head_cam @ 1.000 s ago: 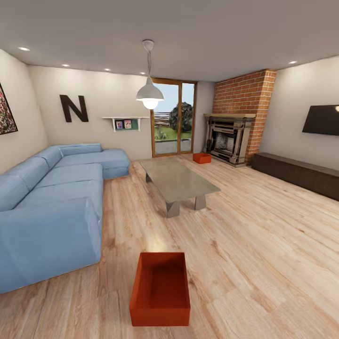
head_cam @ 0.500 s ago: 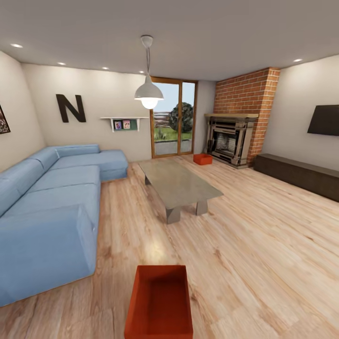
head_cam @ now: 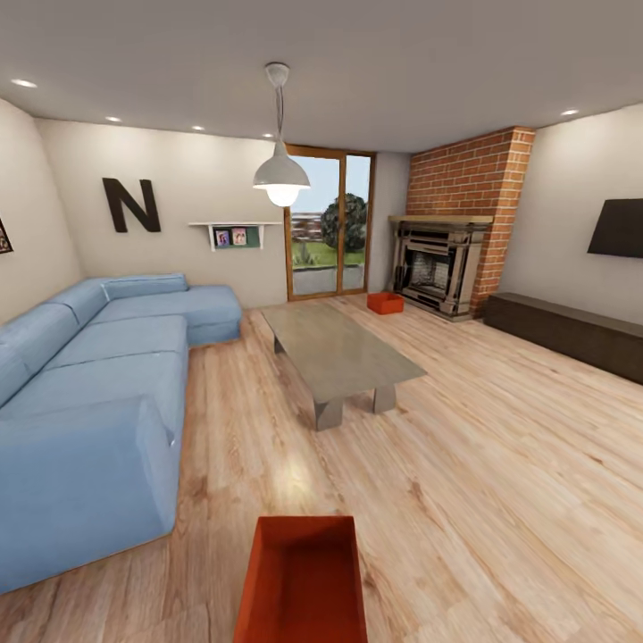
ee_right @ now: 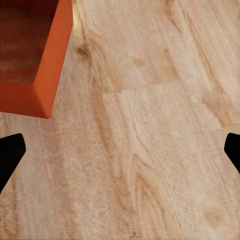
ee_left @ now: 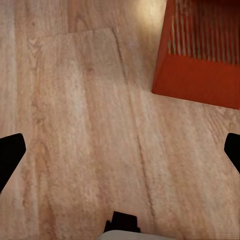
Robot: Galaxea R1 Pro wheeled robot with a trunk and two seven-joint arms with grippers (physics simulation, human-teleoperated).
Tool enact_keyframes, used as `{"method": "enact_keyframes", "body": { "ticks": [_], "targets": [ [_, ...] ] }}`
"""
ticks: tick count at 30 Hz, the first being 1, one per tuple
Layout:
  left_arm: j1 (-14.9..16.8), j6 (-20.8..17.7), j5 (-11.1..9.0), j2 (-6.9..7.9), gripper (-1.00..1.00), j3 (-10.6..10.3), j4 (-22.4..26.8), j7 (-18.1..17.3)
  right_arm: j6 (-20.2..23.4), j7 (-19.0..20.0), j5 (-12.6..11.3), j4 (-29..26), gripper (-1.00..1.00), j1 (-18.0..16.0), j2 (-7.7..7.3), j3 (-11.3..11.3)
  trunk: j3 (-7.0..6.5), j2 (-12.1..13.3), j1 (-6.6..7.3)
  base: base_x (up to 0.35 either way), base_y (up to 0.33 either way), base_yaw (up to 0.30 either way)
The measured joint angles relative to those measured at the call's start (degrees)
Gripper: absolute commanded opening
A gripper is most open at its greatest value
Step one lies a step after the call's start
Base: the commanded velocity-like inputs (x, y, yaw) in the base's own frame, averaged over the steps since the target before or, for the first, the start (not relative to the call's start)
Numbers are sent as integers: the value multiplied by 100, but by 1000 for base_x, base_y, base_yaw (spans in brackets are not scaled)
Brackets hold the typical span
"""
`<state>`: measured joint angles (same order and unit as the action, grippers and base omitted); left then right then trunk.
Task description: Move the two storage containers from the living room to the garage. In the garage, place one container on the floor and stack the other container on top of it (either order is fine).
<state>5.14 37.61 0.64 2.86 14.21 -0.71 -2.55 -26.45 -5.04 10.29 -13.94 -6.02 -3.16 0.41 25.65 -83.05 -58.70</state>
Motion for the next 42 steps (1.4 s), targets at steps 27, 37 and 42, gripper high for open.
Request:
{"method": "enact_keyframes", "body": {
  "ticks": [27, 37, 42],
  "targets": [
    [0, 2, 0, 11, 100, 1, 0, 0, 0, 1, -1, 0, 100, 1, 0, 1, 0, 0, -2, 122, 19, 0],
    [0, 1, 0, -13, 100, 0, 0, 0, 0, -1, -2, 0, 100, -1, 0, 1, 0, 0, -3, 10, 16, 124],
    [-1, 2, 1, -14, 100, -1, 0, 0, -1, -1, -5, 2, 100, -1, 0, -1, 0, 0, -3, 0, 0, 171]
  ]
}}
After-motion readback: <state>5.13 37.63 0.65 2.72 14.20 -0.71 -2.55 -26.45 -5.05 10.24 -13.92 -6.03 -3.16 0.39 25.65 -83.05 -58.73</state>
